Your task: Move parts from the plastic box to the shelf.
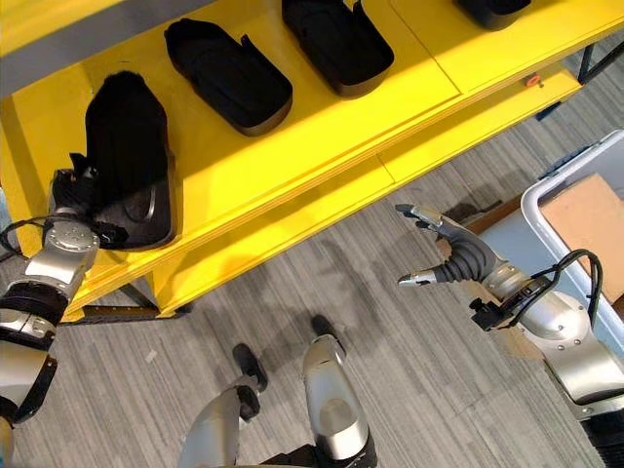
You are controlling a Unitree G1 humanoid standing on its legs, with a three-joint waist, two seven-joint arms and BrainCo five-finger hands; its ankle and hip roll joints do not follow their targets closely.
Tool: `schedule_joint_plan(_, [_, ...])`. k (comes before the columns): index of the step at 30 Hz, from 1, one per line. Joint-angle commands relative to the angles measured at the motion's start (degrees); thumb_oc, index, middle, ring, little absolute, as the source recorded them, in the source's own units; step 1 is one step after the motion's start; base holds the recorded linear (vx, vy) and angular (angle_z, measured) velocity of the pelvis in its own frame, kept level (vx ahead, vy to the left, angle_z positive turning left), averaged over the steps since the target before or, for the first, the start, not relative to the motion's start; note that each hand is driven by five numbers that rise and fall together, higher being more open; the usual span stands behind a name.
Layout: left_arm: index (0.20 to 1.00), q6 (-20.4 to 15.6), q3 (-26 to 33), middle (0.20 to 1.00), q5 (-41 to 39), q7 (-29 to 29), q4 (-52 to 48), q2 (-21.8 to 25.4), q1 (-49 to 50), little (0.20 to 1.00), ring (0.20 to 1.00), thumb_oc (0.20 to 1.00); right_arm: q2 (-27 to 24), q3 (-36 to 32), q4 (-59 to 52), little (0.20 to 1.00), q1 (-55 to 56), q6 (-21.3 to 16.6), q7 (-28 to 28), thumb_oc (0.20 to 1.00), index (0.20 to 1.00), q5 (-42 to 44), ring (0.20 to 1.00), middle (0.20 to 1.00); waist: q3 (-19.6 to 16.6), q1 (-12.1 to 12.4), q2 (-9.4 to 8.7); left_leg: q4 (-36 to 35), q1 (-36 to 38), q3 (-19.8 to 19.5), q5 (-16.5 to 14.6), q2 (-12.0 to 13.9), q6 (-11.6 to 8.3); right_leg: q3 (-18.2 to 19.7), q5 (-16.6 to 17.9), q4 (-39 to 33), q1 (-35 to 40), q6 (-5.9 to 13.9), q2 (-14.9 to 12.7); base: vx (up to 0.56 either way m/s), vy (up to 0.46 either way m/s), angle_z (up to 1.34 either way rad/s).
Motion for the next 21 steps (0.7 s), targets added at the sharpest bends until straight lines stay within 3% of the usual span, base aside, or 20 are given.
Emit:
schedule_joint_plan(1, [0.200, 1.1, 3.9, 0.200, 1.3, 4.5, 1.1, 4.3, -3.4, 0.200, 0.200, 0.200, 3.0, -0.8, -1.6, 1.000, -5.3, -1.9, -1.6, 1.000, 1.000, 2.7, 1.000, 1.000, -0.7, 0.4, -1.46, 6.4, 3.8, 0.9, -14.5, -0.4, 1.22, 2.3, 6.8, -10.8, -0.2, 0.94, 0.4, -0.08, -0.058, 0.09])
schedule_joint_plan(11, [0.200, 1.2, 6.6, 0.200, -0.2, 7.7, 2.5, 3.1, -1.3, 0.200, 0.200, 0.200, 3.9, 4.4, -1.8, 1.000, -10.3, 0.8, -4.8, 1.000, 1.000, 1.7, 1.000, 1.000, -1.2, 3.3, 0.02, -0.9, 4.4, -1.7, -9.0, 1.1, -0.42, -2.4, 3.0, -8.2, -0.2, -1.37, 1.7, -0.09, -0.067, 0.12])
schedule_joint_plan(21, [0.200, 0.3, 10.9, 0.200, -0.4, 8.7, 2.4, 3.5, 5.0, 0.200, 0.200, 0.200, 3.9, 3.8, -2.5, 1.000, -9.4, 0.8, -3.4, 1.000, 1.000, 0.7, 1.000, 1.000, -1.9, 4.2, 1.29, -3.0, 5.1, -2.1, -7.5, 1.9, -1.05, -3.3, 0.8, -6.1, 0.4, -1.92, 1.4, -0.02, 0.016, 0.03])
